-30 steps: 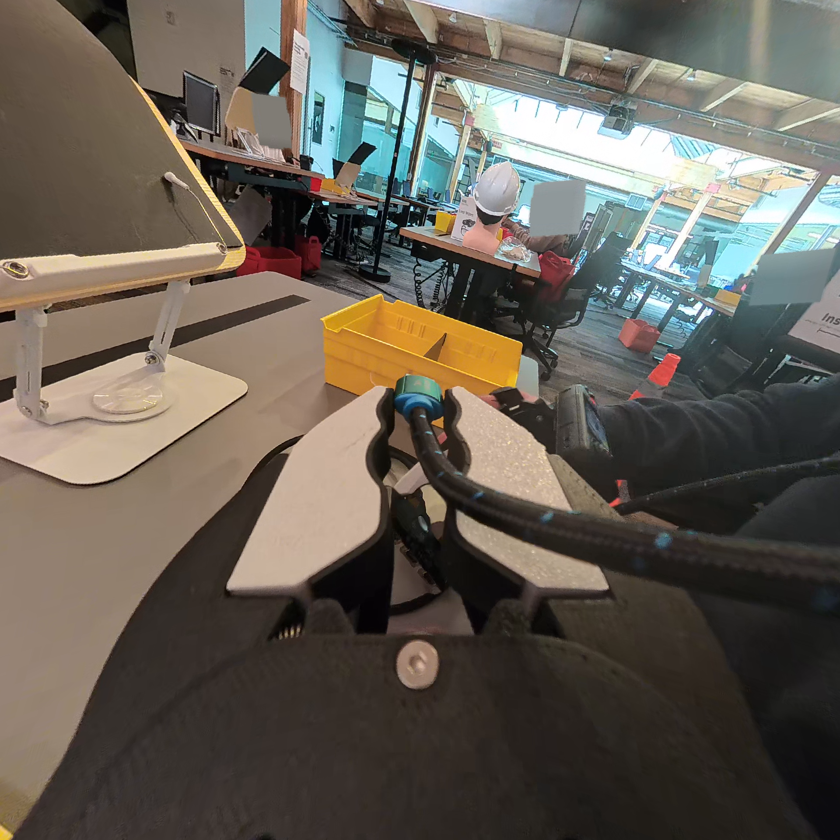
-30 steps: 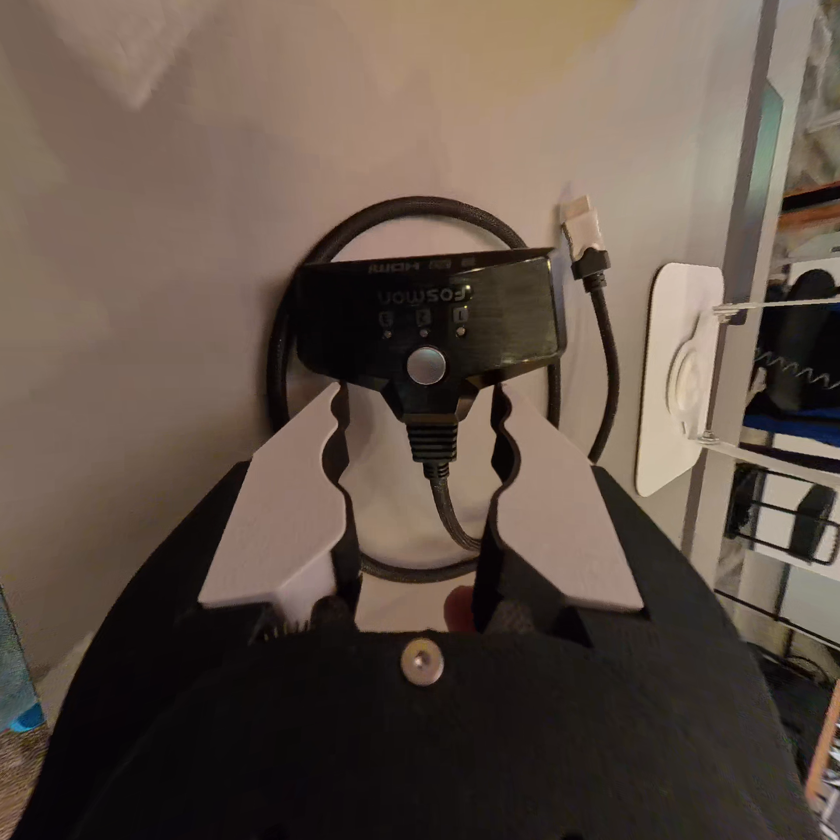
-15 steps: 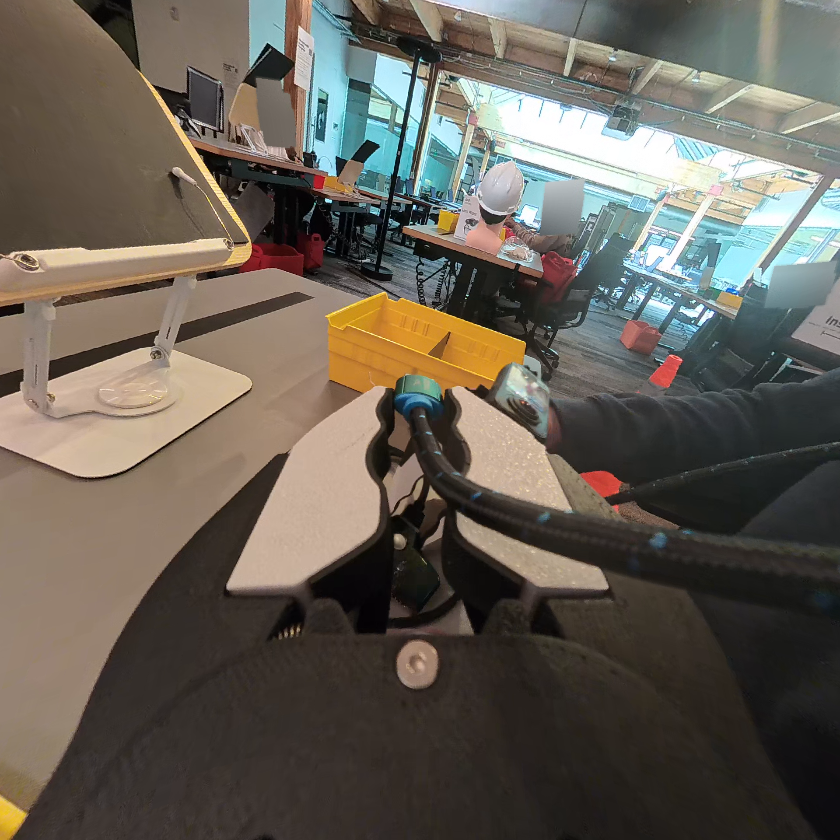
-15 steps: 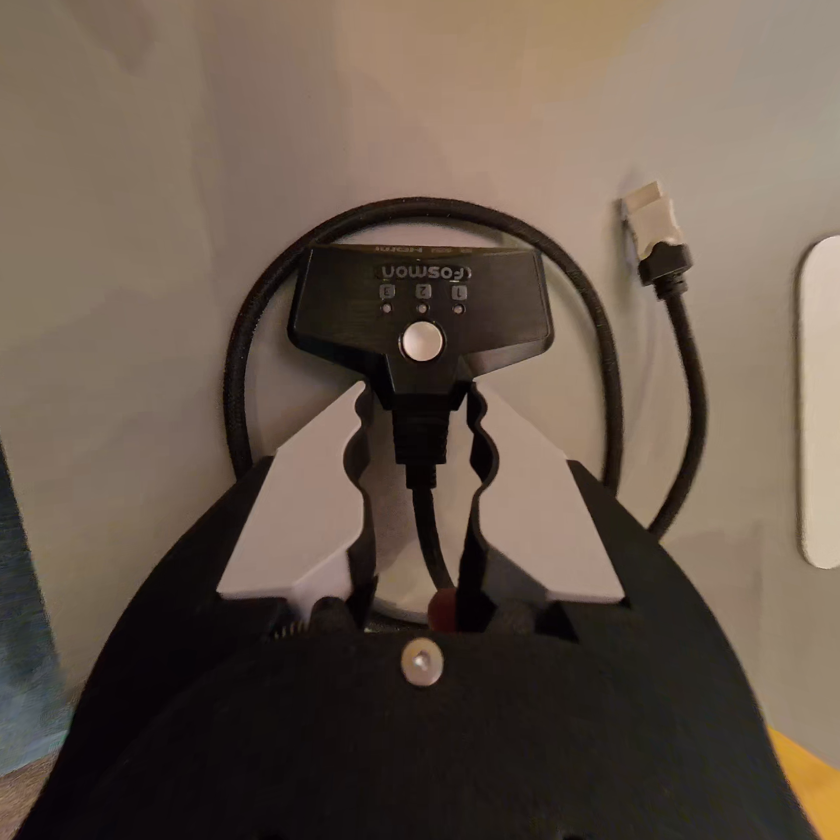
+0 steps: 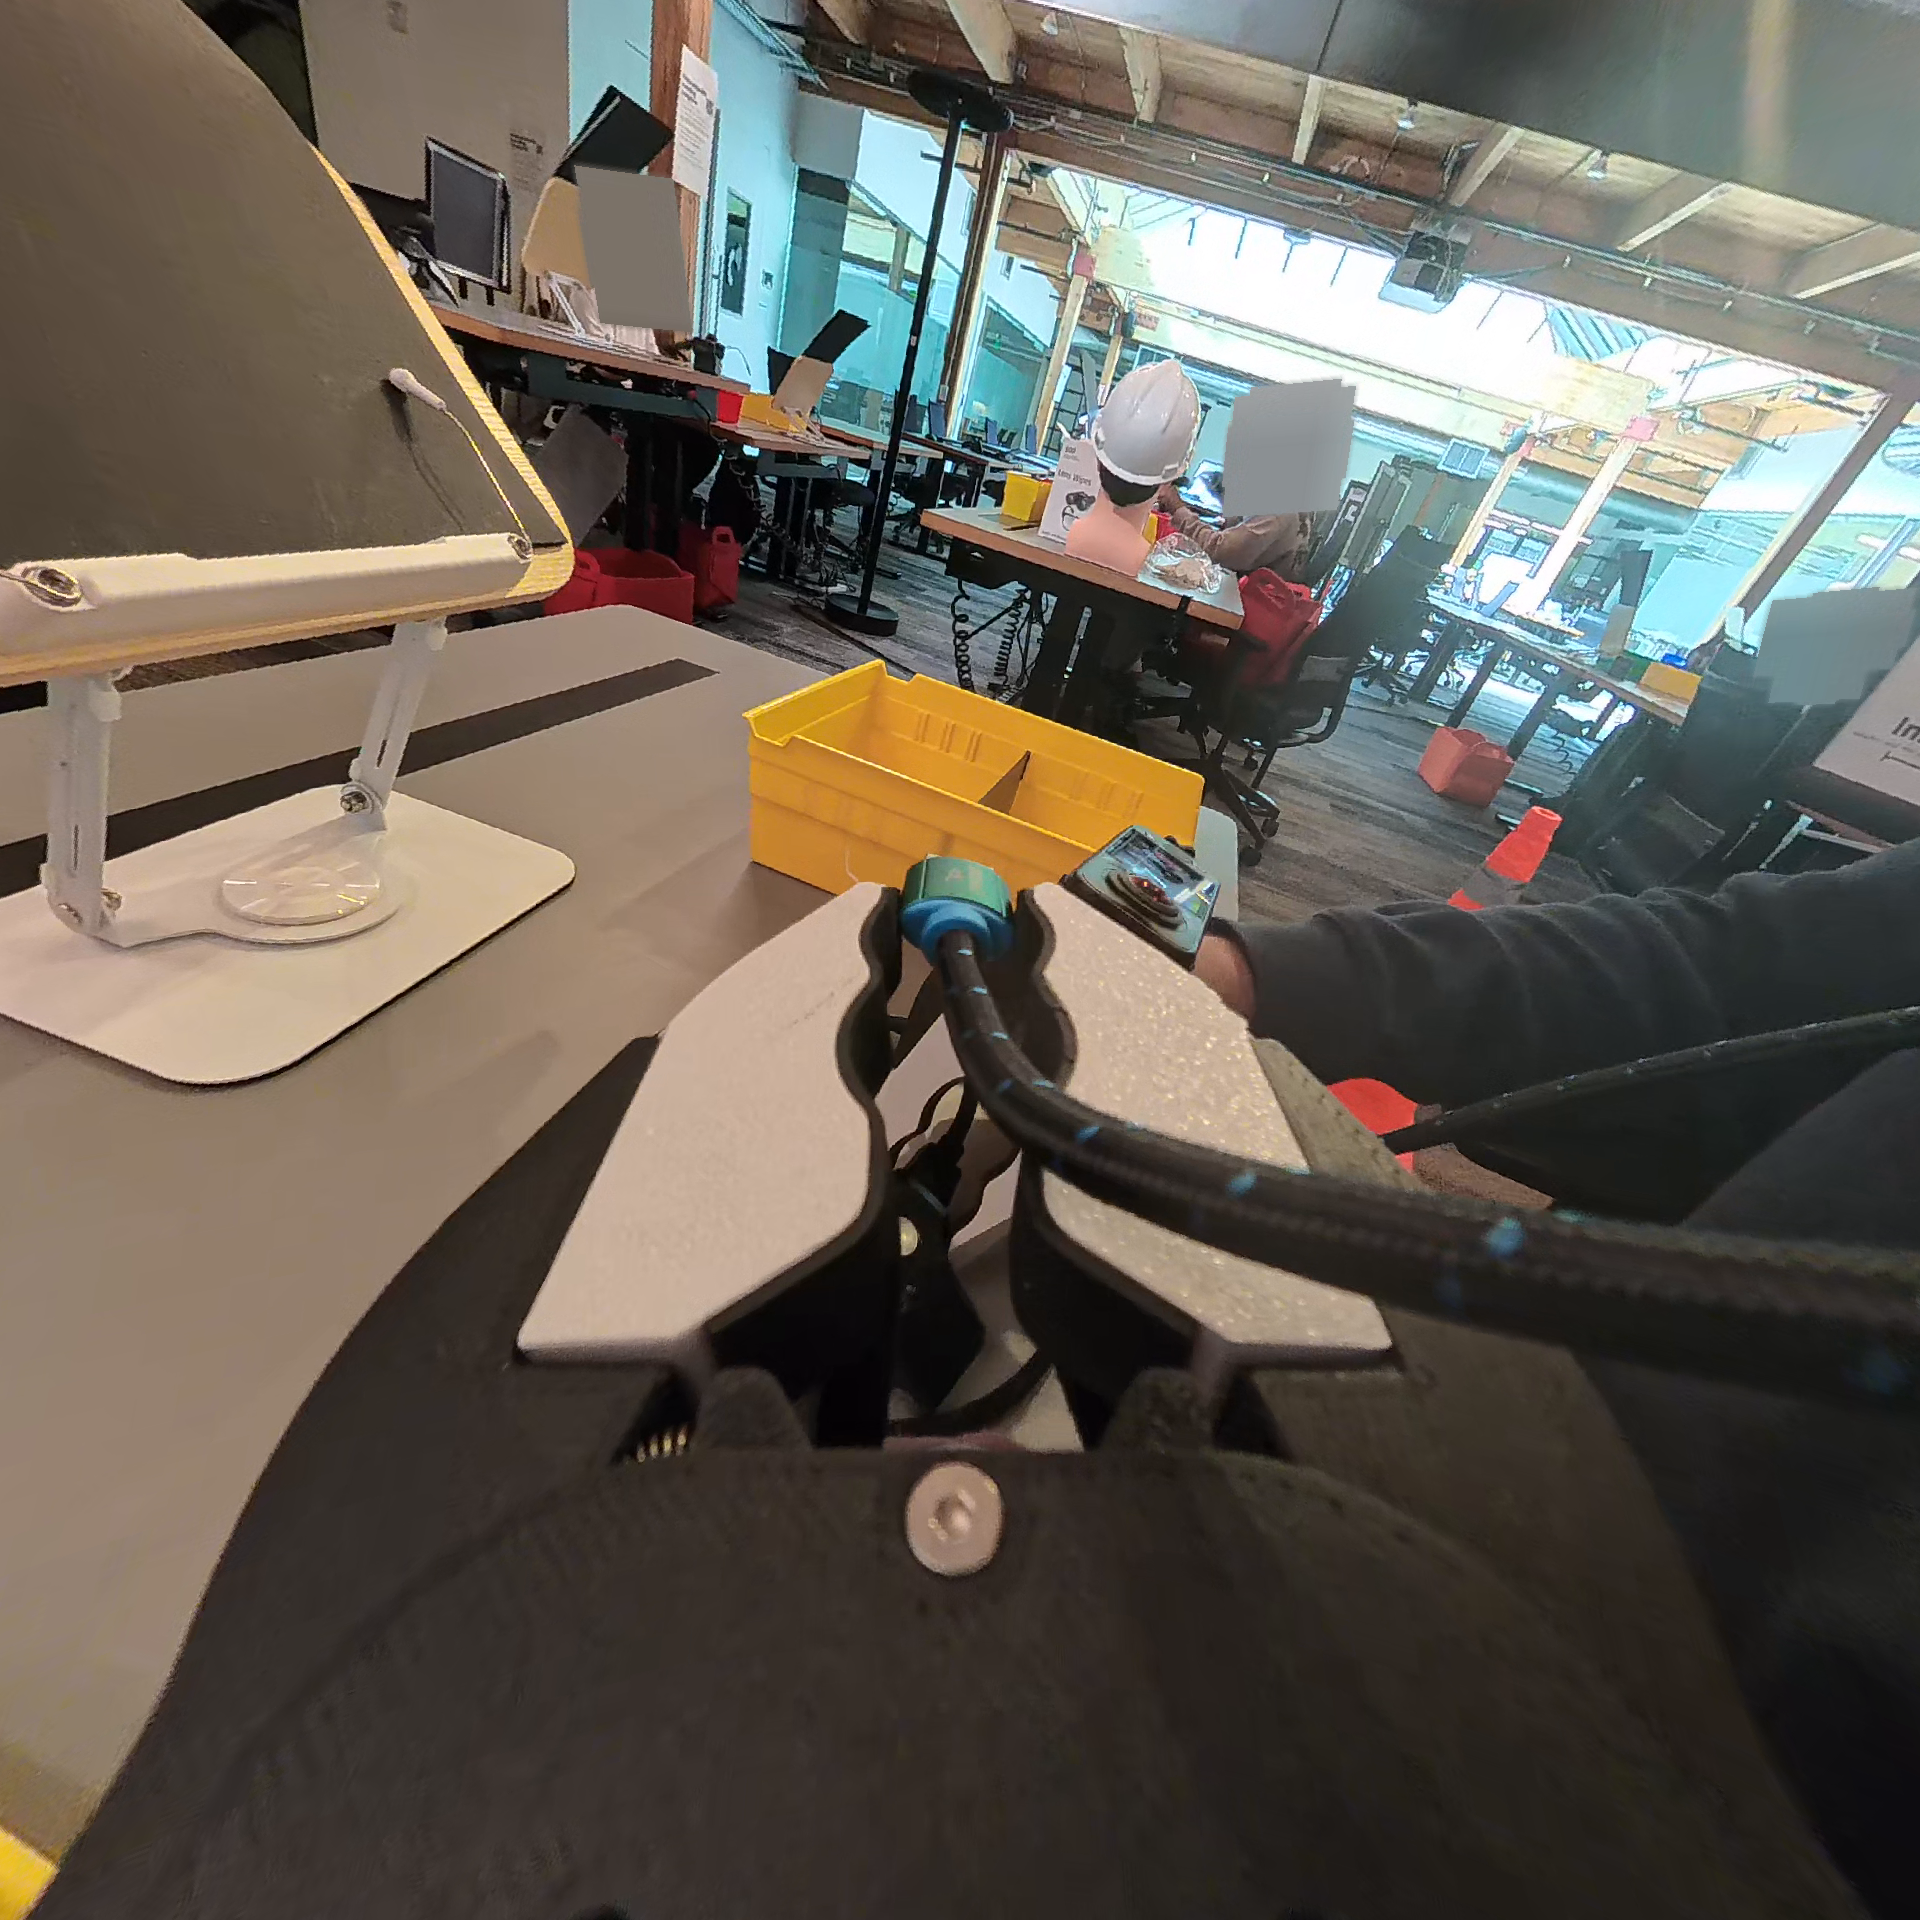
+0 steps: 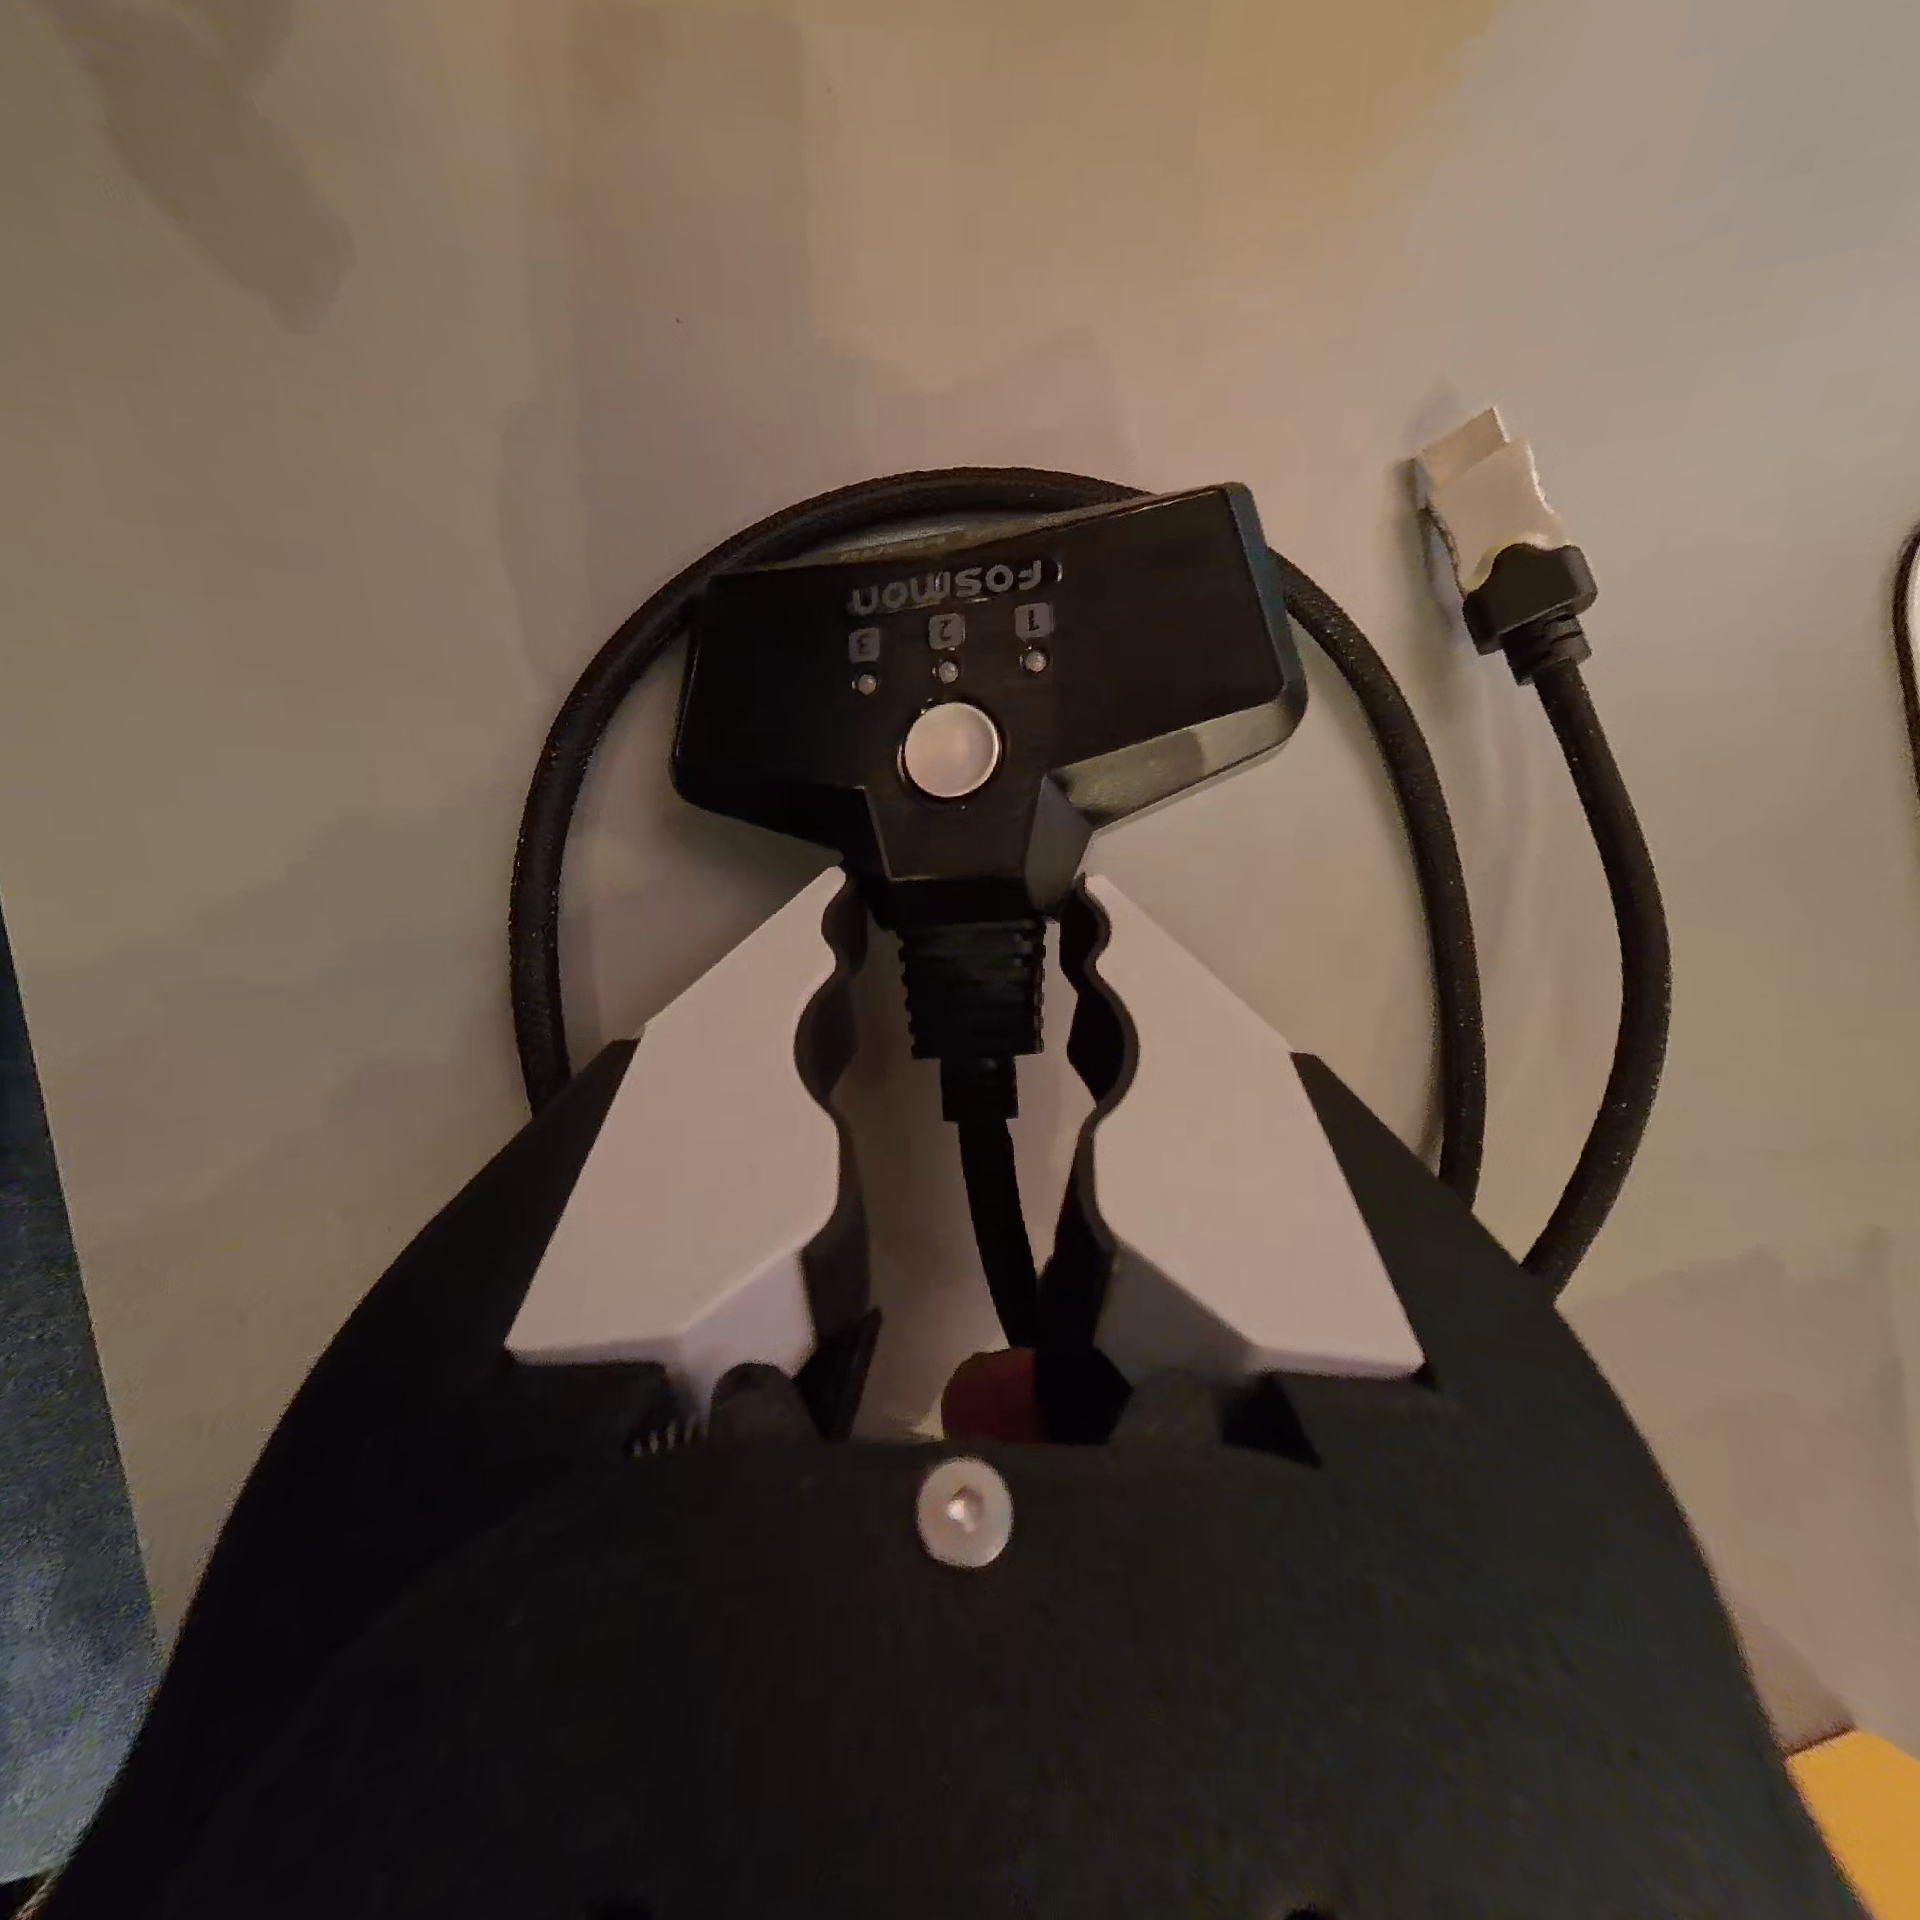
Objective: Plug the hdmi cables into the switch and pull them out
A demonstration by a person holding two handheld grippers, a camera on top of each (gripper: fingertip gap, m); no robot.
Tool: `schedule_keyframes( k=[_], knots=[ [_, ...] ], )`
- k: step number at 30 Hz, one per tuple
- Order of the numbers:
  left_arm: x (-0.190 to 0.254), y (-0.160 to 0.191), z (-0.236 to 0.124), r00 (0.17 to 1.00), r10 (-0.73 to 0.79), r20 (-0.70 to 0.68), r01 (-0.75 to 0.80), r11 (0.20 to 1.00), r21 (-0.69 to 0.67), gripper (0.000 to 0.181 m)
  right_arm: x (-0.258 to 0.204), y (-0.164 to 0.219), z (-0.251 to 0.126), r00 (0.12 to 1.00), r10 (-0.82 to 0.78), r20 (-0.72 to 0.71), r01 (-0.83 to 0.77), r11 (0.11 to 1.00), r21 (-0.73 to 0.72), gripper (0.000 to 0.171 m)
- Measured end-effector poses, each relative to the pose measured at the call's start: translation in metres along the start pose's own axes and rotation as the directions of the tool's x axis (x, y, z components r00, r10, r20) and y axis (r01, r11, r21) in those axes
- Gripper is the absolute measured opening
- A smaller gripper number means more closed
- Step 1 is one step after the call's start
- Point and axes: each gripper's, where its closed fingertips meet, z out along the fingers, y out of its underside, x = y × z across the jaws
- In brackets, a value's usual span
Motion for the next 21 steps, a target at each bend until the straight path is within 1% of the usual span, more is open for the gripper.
schedule_keyframes(
  k=[2,4,7,10,17,21],
  knots=[
    [-0.001,0.0,0.0,1.0,0.002,0.001,-0.002,1.0,-0.002,0.02,0.001,-0.001,-0.004,1.0,0.014,0.011,-0.014,1.0,0.016,0.036],
    [-0.001,0.0,0.0,1.0,0.002,0.002,-0.002,1.0,-0.001,0.02,0.003,-0.007,-0.012,0.998,0.047,0.036,-0.049,0.997,0.063,0.036],
    [-0.002,-0.002,-0.001,1.0,0.004,0.001,-0.004,1.0,0.002,0.02,0.007,-0.021,-0.031,0.991,0.094,0.095,-0.108,0.981,0.16,0.036],
    [-0.002,-0.002,-0.002,1.0,0.006,-0.001,-0.006,1.0,0.002,0.02,0.013,-0.037,-0.051,0.984,0.105,0.147,-0.139,0.96,0.243,0.036],
    [0.002,-0.008,-0.006,0.999,0.03,-0.01,-0.03,1.0,-0.001,0.02,0.026,-0.067,-0.092,0.971,0.093,0.221,-0.179,0.896,0.407,0.036],
    [0.004,-0.005,-0.006,0.999,0.036,-0.017,-0.036,0.999,-0.014,0.02,0.022,-0.075,-0.106,0.959,0.038,0.281,-0.166,0.879,0.448,0.036]
  ],
)
